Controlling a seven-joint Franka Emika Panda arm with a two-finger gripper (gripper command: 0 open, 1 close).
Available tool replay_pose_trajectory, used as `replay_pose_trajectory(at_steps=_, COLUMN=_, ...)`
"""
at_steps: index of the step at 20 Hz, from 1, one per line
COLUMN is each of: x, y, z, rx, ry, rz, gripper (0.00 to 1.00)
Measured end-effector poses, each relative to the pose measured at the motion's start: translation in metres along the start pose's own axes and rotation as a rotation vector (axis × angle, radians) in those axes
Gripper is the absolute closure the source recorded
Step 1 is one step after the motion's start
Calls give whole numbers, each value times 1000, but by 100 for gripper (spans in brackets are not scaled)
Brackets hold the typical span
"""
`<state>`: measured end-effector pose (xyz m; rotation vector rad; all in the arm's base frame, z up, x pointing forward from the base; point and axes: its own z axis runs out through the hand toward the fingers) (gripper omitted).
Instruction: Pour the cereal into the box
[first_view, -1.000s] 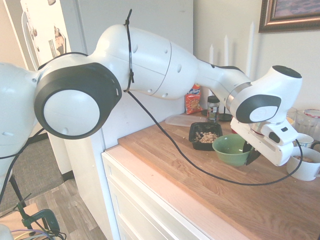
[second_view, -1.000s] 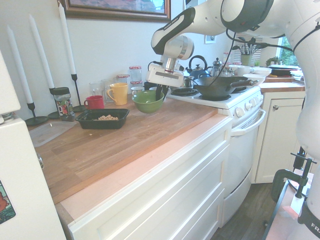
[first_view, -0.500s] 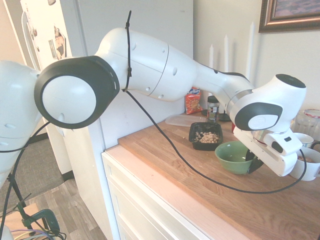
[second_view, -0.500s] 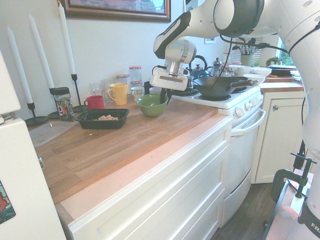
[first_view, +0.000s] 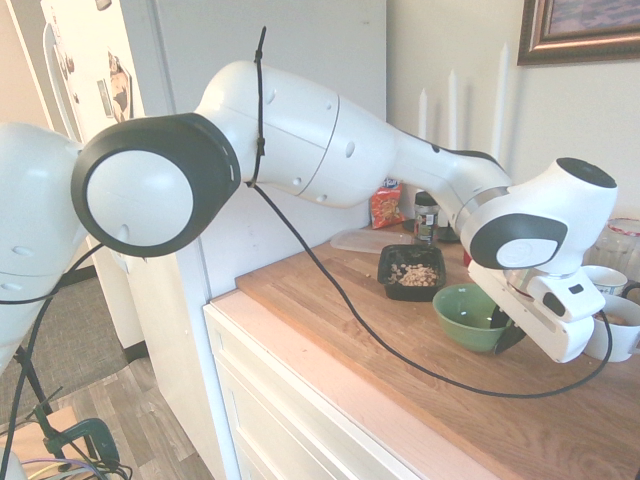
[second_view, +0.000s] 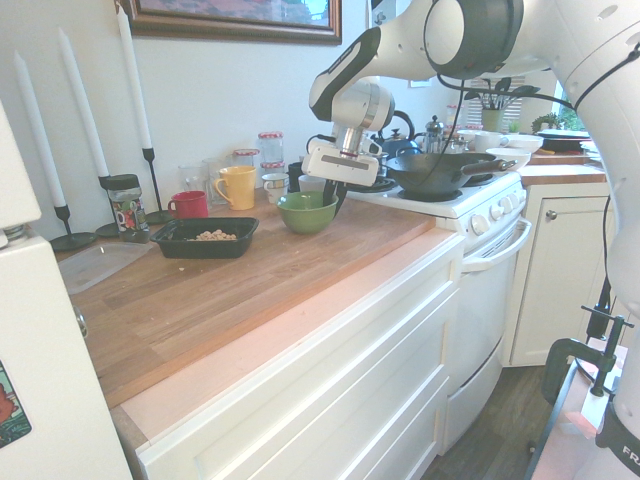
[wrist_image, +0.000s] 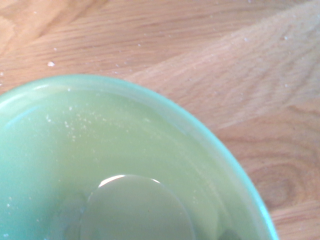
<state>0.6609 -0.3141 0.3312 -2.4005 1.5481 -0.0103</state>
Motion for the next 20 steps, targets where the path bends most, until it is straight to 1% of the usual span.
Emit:
replay_pose_trajectory(at_steps=7, x=-4, y=-2, z=6, rx=-11, ry=-4, rz=-3, gripper=0)
replay_pose_trajectory(at_steps=9, x=-6, y=-4, z=6, rx=-24, ry=12, rz=-14, gripper=0)
replay_pose_trajectory(at_steps=11, x=-7, y=-9, z=-1, rx=-49, ry=61, rz=-36, gripper=0)
replay_pose_trajectory(at_steps=14, x=-17, y=-22, z=-26, rx=-90, ry=151, rz=-82, gripper=0)
replay_pose_trajectory(at_steps=17, x=-37, y=-36, z=-52, rx=-99, ry=208, rz=-114, gripper=0)
replay_pose_trajectory(at_steps=20, x=-56, y=-39, z=-73, rx=-109, ry=265, rz=-131, gripper=0)
